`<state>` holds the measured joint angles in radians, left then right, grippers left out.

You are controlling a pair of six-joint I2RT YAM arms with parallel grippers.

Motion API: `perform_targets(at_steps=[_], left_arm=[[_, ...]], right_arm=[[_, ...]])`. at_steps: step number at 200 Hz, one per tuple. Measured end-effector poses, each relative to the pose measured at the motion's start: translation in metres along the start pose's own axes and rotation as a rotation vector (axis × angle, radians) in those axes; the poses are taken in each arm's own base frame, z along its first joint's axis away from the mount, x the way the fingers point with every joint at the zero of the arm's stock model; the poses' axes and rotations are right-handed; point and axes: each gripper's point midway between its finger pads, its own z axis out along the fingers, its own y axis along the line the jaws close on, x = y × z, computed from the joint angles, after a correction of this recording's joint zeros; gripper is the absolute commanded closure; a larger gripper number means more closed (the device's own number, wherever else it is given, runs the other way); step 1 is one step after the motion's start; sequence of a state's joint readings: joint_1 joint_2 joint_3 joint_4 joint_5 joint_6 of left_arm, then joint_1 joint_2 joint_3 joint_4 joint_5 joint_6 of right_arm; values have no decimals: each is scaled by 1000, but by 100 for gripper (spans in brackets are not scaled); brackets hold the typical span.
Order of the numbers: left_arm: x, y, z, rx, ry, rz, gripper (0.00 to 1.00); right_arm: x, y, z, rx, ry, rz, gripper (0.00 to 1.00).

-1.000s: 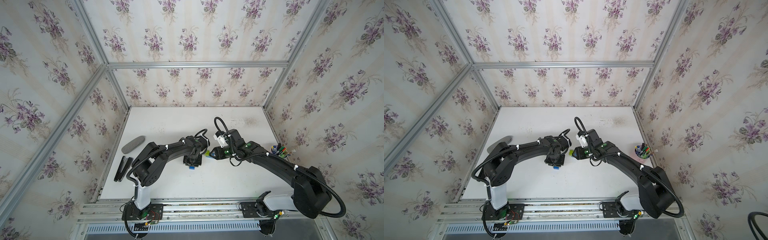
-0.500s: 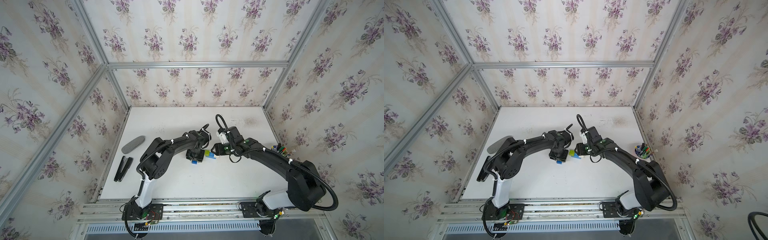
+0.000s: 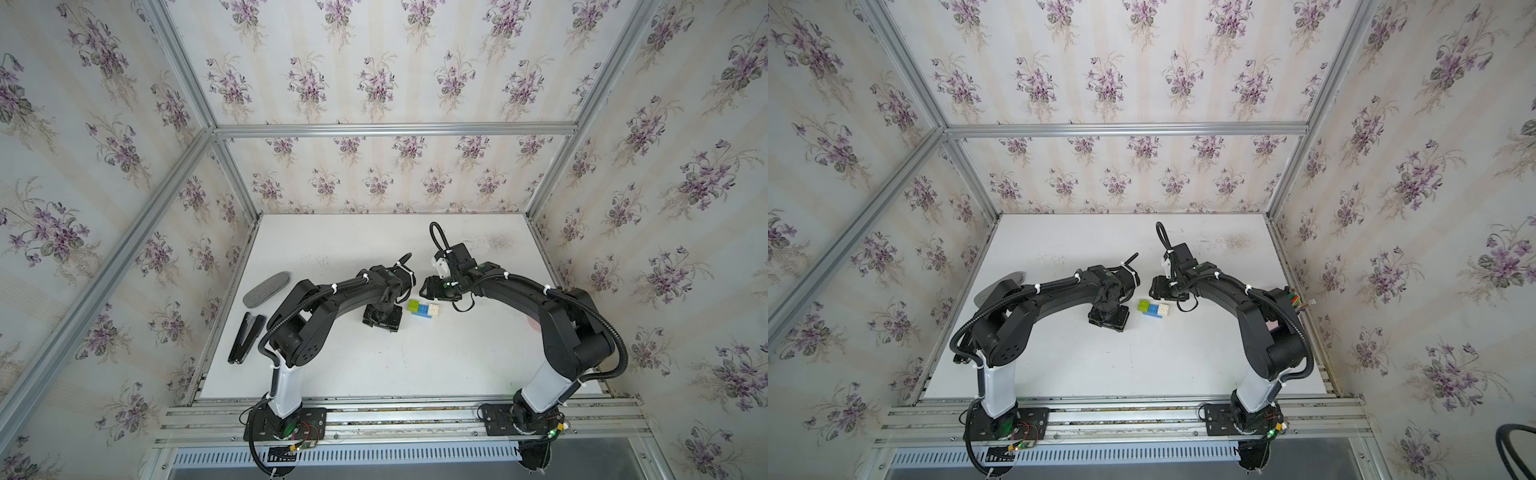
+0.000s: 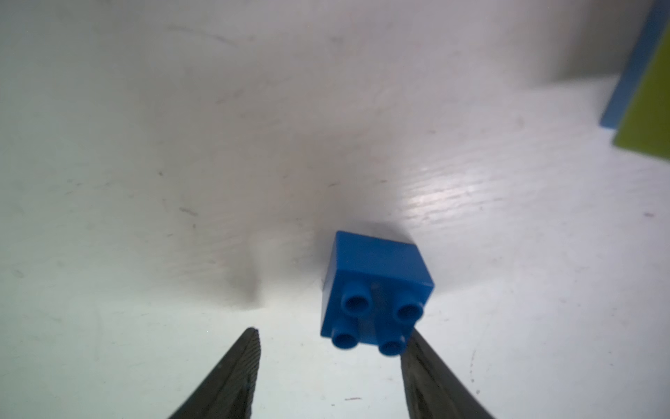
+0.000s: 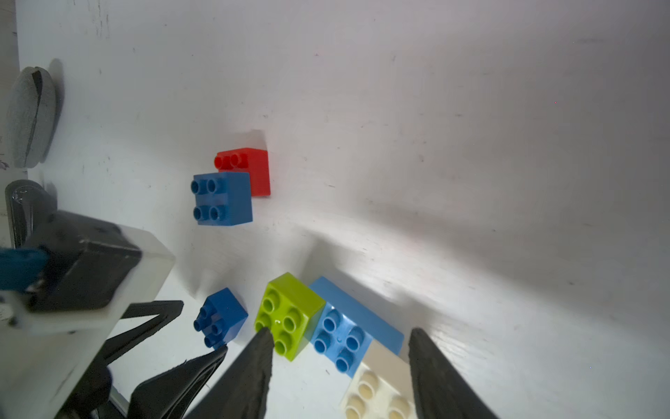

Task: Assemble the letter y with lego
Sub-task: Pick up the lego brick from the center of the board.

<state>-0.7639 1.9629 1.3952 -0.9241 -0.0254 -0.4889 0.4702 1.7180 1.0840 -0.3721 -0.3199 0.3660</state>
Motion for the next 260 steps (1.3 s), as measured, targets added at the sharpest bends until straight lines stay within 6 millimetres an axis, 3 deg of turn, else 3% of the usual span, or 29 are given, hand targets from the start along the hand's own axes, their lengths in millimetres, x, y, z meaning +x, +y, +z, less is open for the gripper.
perform_targets(at_steps=[70, 173, 260], left_arm=[[-5, 0, -33, 43, -85, -10, 32], [8, 35, -35, 16, -89, -94, 31], [19, 48, -32, 16, -86, -136, 30]], right_arm=[[18, 4, 17, -60, 93, -2, 38], [65, 30, 22, -36, 194, -127, 41], [59, 19, 36, 184, 183, -214, 54]])
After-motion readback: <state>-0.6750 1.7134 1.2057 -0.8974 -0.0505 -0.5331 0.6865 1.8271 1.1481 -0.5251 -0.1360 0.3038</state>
